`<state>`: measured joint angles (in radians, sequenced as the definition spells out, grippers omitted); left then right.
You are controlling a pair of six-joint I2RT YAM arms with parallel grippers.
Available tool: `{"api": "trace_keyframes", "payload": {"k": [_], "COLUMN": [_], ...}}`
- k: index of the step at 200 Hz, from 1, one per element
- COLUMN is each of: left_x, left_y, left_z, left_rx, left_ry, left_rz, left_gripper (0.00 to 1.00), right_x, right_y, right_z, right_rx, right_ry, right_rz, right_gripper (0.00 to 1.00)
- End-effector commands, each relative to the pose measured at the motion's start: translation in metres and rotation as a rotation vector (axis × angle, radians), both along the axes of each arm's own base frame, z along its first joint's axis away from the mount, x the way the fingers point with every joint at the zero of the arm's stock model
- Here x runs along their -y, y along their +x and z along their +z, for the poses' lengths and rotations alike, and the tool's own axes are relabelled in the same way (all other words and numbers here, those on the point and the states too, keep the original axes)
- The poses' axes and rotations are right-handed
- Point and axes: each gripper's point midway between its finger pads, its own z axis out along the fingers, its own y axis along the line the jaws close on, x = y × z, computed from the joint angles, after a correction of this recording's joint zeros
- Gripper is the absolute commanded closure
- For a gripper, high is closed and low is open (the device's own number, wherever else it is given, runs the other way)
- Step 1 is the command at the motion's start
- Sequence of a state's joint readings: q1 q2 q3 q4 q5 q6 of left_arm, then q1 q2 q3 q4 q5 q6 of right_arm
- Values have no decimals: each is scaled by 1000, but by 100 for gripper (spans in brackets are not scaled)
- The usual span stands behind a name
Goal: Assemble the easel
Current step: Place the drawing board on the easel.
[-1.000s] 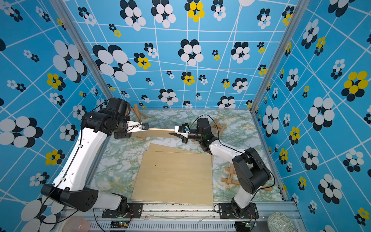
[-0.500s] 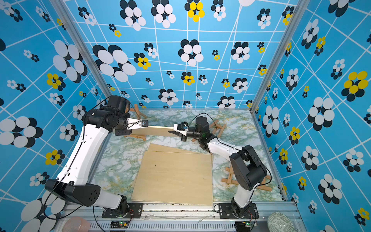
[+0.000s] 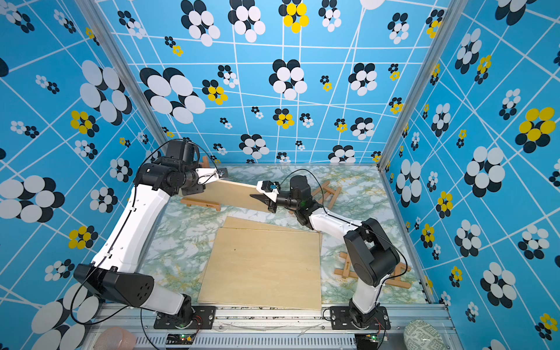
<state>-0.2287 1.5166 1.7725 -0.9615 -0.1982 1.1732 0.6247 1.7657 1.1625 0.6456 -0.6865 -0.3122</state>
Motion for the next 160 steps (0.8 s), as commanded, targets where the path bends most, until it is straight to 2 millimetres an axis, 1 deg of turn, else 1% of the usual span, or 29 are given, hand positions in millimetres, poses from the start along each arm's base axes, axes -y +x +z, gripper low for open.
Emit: {"api": "trace_keyframes", "payload": {"k": [1,10,18,33,45,51,56,73,97,111,135,160], "left_x": [15,14,13,13,12,12,11,9,2,-1,-6,-11], "left_y": [26,25,25,22,18,16,14,6,-6,-14,-24,-31], "left_z": [45,49,54,61,72,79,84,104,123,129,132,130], "left_rx": [216,229,243,265,299,319,337,388,427,440,453,439], "left_ry": [-174,-187,-198,-223,-265,-288,-311,-399,-516,-581,-667,-737], "left_rz": [55,61,68,75,81,85,93,106,144,161,195,232], "left_gripper": [40,33,30,30,29,26,25,25,26,26,27,28], "right_x": [-13,-13,-13,-12,-12,-11,-11,-10,-9,-10,-13,-10], "right_y": [0,0,1,1,1,1,1,1,-1,-4,-5,8], "right_z": [4,3,2,0,0,-1,-2,-3,-4,-6,-11,-13], "right_rx": [-144,-145,-149,-156,-164,-174,-176,-199,-233,-260,-316,-385], "right_ry": [30,28,25,21,17,16,14,1,-23,-42,-62,-47], "right_rz": [-30,-28,-27,-23,-8,-6,-1,17,50,68,93,68], "right_gripper": [100,100,100,100,100,100,100,100,100,100,100,100]}}
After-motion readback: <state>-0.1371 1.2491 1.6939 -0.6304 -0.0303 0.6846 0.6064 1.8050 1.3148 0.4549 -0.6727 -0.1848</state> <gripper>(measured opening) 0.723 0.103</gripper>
